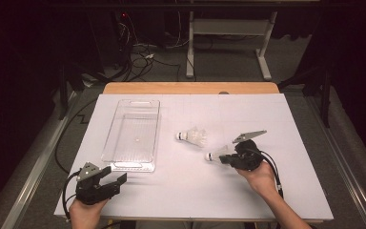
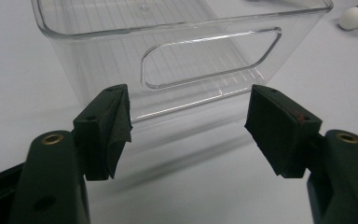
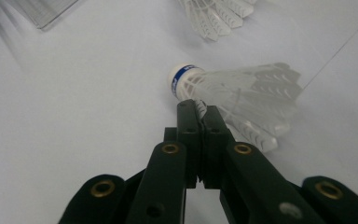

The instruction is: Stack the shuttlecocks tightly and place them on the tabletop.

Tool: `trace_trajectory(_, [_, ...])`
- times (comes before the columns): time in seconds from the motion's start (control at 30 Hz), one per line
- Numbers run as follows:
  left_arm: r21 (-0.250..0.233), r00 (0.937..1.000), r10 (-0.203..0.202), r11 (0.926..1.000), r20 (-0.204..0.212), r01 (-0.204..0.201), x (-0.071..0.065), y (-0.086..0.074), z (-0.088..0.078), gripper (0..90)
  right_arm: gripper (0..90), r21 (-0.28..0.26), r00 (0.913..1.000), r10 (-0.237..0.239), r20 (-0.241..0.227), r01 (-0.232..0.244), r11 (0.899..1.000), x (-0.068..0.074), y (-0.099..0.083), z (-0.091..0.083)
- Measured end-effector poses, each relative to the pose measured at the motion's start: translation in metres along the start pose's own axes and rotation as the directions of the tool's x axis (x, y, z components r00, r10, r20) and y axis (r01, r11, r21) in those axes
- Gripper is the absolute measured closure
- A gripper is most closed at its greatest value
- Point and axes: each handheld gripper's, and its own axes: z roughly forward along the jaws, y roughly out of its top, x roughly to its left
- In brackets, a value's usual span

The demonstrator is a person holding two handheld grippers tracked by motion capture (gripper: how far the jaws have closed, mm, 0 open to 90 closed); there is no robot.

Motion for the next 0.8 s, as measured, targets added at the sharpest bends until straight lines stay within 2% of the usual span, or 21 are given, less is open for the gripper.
trace_trajectory(0.47, [-0.001,1.0,-0.001,1.0,-0.001,0.001,0.0,0.0,0.0,31.6,89.8,-0.047,0.9997,0.024,0.004,-0.024,0.999,-0.005,0.002,-0.011])
trace_trajectory(0.8, [-0.002,1.0,-0.004,1.0,-0.004,0.004,0.001,0.0,0.0,31.7,89.8,-0.061,0.9993,0.035,0.008,-0.035,0.998,-0.008,0.004,-0.014])
